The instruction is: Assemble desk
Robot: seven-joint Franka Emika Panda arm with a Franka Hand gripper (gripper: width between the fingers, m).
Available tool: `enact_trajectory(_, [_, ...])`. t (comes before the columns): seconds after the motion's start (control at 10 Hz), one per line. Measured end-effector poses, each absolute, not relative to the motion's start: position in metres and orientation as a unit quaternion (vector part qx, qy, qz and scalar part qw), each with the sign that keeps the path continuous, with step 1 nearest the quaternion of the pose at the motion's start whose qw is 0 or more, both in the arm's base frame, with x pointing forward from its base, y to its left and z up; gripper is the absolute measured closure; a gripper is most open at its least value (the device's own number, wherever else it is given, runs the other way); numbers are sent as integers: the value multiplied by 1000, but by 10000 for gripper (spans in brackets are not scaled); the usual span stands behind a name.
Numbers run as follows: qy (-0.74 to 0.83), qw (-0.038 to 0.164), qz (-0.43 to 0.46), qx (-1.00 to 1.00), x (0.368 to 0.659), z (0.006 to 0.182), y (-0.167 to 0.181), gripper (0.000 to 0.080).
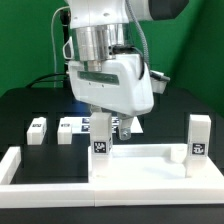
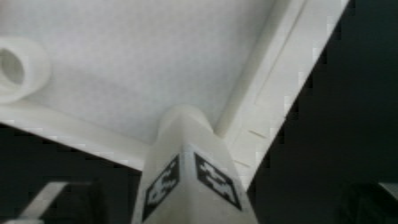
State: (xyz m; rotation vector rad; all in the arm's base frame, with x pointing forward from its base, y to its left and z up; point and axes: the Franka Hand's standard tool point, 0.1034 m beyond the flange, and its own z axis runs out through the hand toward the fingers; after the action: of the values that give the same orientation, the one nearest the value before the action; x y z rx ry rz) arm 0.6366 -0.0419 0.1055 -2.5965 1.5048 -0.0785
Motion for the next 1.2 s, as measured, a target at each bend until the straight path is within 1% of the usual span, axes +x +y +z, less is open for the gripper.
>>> enact_trajectory(0.1, [432, 65, -31, -899, 636, 105, -44, 150])
enact_trajectory(0.3, [288, 48, -40, -956, 636, 105, -45, 150])
enact_trajectory(0.5, [279, 48, -42, -958, 637, 106, -46, 150])
enact_trajectory(0.6, [289, 48, -41, -955, 636, 106, -45, 240])
enact_trajectory(0.7, [289, 48, -41, -955, 636, 105, -45, 240])
enact_trajectory(0.8, [321, 51, -39, -945, 636, 105, -45, 441])
enact_trajectory(0.9, [351, 49, -36, -935, 634, 104, -49, 495])
enact_trajectory(1.2, [519, 52, -21, -853, 632, 103, -47, 502])
